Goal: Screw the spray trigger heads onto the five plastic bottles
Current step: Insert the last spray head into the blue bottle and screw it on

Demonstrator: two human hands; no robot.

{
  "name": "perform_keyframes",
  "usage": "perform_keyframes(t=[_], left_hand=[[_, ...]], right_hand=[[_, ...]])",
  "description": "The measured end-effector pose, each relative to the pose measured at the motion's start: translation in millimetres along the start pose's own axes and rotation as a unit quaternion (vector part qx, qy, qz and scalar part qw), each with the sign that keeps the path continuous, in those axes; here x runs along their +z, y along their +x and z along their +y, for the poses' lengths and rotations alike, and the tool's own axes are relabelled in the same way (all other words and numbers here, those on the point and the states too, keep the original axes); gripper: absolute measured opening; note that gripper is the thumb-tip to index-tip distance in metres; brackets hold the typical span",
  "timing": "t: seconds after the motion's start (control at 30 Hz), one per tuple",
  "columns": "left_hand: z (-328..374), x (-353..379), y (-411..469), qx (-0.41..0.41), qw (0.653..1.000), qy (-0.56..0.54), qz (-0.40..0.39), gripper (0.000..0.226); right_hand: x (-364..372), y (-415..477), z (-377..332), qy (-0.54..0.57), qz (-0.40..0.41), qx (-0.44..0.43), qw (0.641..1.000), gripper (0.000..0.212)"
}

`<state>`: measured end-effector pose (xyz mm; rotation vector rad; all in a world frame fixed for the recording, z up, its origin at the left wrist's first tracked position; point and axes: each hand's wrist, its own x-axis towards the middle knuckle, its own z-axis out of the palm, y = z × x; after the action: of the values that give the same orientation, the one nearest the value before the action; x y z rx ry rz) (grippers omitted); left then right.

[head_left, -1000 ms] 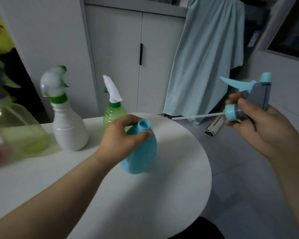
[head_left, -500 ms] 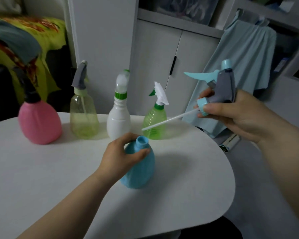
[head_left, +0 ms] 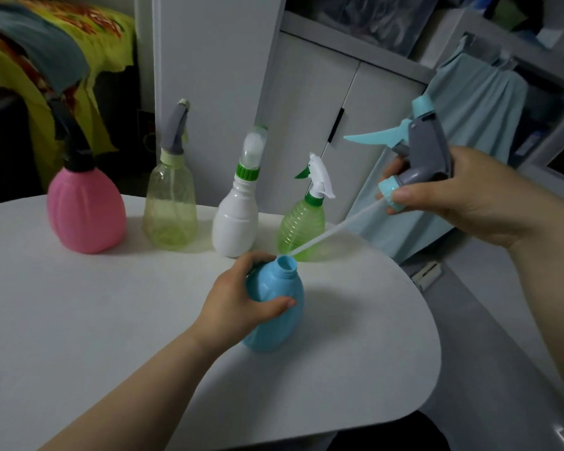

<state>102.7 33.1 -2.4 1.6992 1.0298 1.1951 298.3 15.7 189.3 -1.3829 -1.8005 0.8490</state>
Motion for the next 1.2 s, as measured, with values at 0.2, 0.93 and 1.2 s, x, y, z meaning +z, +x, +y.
perform_keyframes(t=[0.2, 0.93, 1.2], left_hand=[[-1, -1, 0, -0.003, 1.0, 0.008, 0.001, 0.052], [3, 0, -1, -0.025, 0.999, 0.039, 0.002, 0.05], [6, 0, -2, -0.028, 0.998, 0.054, 0.007, 0.054]], right_hand=[[26, 8, 13, -0.055, -0.05, 0.009, 0.997, 0.026], [88, 33, 43, -0.213, -0.162, 0.039, 0.963, 0.02], [87, 35, 38, -0.251, -0.178, 0.028, 0.951, 0.023]])
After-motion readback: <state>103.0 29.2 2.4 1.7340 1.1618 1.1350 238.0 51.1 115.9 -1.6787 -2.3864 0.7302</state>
